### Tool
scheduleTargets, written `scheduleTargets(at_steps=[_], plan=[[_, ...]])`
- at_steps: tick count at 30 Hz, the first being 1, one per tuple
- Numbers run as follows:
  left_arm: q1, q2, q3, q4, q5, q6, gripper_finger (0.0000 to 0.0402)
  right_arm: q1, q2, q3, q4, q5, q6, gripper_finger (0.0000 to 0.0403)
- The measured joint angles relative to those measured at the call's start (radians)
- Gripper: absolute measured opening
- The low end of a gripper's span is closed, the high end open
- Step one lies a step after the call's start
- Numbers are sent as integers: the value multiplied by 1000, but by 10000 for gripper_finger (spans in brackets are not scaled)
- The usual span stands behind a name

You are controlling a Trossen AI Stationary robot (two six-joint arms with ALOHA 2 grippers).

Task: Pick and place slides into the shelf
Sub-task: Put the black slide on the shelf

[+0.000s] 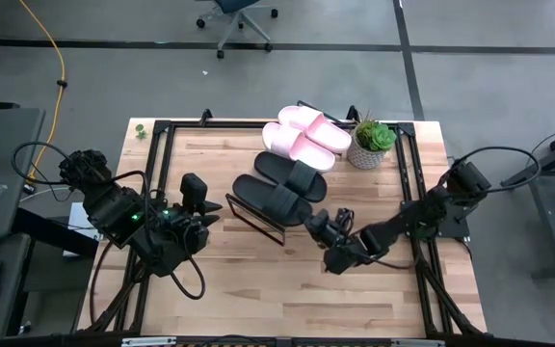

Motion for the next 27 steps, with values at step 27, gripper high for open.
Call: scheduleTargets(at_steps=[27], plan=[[0,0,0,-7,0,1,117,-19,-1,0,-21,-57,-12,57]])
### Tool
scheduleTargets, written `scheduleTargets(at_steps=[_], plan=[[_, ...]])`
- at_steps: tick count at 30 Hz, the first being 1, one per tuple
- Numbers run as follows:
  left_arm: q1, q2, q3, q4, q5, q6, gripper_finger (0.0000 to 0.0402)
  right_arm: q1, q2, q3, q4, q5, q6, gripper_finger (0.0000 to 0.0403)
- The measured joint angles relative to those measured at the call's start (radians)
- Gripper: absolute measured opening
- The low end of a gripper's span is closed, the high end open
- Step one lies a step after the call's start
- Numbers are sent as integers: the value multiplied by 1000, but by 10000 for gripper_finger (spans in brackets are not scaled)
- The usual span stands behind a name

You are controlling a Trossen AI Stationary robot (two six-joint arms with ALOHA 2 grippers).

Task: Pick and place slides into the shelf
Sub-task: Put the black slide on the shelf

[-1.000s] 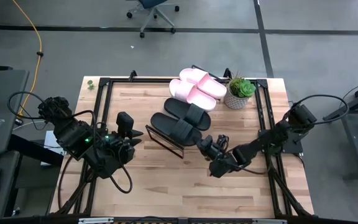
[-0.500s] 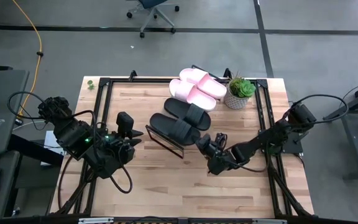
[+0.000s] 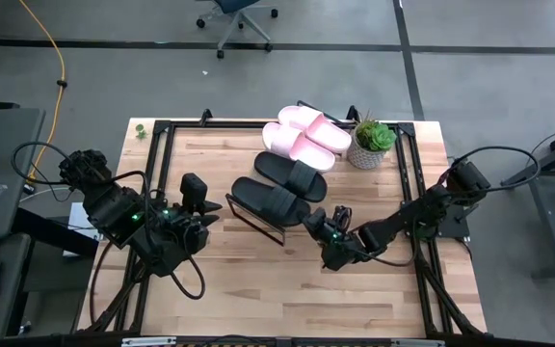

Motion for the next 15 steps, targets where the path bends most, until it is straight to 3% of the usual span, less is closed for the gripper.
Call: scheduleTargets(at_steps=[15], plan=[[0,0,0,-16,2,-3,117,-5,0,0,-5,-4,0,124]])
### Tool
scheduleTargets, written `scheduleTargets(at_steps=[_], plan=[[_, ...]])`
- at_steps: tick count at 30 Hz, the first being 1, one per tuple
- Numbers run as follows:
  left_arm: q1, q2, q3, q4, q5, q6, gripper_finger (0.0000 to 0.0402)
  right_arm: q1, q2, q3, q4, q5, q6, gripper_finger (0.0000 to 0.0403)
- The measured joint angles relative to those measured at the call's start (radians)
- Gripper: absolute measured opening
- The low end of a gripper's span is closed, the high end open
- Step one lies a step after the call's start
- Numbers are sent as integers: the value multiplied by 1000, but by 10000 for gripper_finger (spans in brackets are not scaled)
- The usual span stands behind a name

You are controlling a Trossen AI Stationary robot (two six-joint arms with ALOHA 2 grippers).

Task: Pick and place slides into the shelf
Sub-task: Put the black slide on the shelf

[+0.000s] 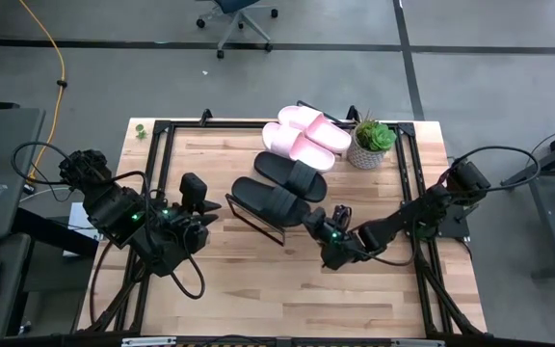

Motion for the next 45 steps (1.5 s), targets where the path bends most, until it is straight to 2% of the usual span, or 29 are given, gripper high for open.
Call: scheduleTargets(at_steps=[4,15,36,45], plan=[[0,0,0,-4,7,-7,117,6,0,0,-1,31,0,126],[-59,0,0,-25,-21,-38,117,7,0,0,-17,1,0,126],[-57,0,0,-26,-33,-60,117,24,0,0,-60,1,-16,126],[-57,0,0,-26,-24,-70,117,72,0,0,-215,56,164,126]])
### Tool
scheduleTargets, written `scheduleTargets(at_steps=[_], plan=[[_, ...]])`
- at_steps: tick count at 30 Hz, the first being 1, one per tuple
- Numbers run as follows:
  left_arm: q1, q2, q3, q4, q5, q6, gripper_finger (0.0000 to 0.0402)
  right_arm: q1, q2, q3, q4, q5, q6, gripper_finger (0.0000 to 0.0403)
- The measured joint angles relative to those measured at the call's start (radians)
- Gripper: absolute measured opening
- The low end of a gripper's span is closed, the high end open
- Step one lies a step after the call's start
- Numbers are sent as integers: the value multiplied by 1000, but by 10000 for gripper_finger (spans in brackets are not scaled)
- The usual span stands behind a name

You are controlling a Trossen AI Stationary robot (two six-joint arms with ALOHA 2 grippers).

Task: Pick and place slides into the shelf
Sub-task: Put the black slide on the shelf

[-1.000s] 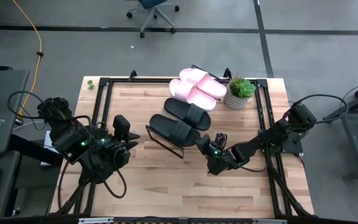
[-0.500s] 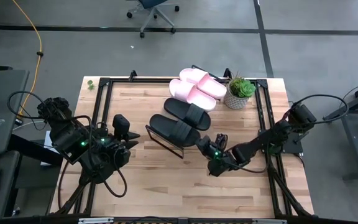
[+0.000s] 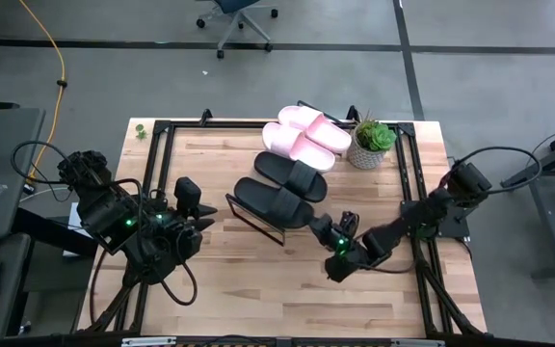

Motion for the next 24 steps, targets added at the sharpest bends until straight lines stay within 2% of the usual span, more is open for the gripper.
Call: scheduleTargets(at_steps=[8,15,24], plan=[[0,0,0,0,0,0,117,14,0,0,9,26,11,126],[0,0,0,0,0,-1,117,14,-6,0,82,36,-80,126],[0,0,0,0,0,-6,117,12,-68,0,19,33,-144,126]])
